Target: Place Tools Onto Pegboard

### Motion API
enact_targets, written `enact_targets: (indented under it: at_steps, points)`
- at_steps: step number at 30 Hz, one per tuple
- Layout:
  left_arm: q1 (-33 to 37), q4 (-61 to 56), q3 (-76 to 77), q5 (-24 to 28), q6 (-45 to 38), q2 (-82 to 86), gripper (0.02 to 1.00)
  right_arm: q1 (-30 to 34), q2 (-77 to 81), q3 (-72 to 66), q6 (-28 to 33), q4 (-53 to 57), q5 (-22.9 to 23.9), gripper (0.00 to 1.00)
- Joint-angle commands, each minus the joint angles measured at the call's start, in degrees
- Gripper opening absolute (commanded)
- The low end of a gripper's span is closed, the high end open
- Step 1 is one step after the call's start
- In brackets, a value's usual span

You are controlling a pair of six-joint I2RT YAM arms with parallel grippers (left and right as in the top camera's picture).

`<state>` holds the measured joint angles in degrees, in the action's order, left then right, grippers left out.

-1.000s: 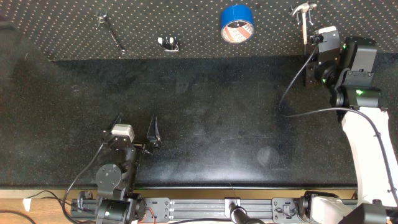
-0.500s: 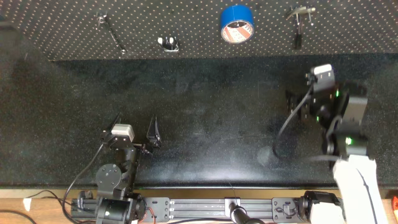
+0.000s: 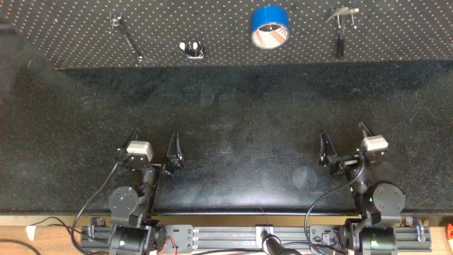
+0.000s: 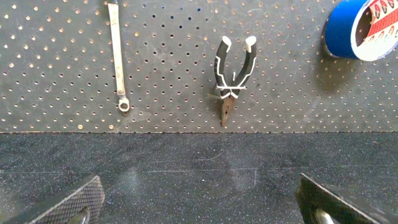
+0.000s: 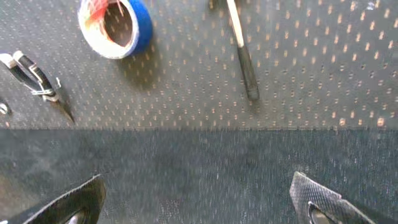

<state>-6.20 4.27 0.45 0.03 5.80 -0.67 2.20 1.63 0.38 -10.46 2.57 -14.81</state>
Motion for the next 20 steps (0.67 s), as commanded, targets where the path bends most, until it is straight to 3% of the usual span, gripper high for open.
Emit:
enact_targets:
  at_steps: [1, 20]
  points:
    - [-0.20, 0.31, -0.13, -0.63, -0.31, 0.42, 0.993, -3.19, -1.60, -0.15, 0.00, 0.44, 1.38, 0.976]
    - [-0.20, 0.31, -0.13, -0.63, -0.31, 0.42, 0.993, -5.18, -1.57, -0.15, 0.00, 0.42, 1.36, 0.976]
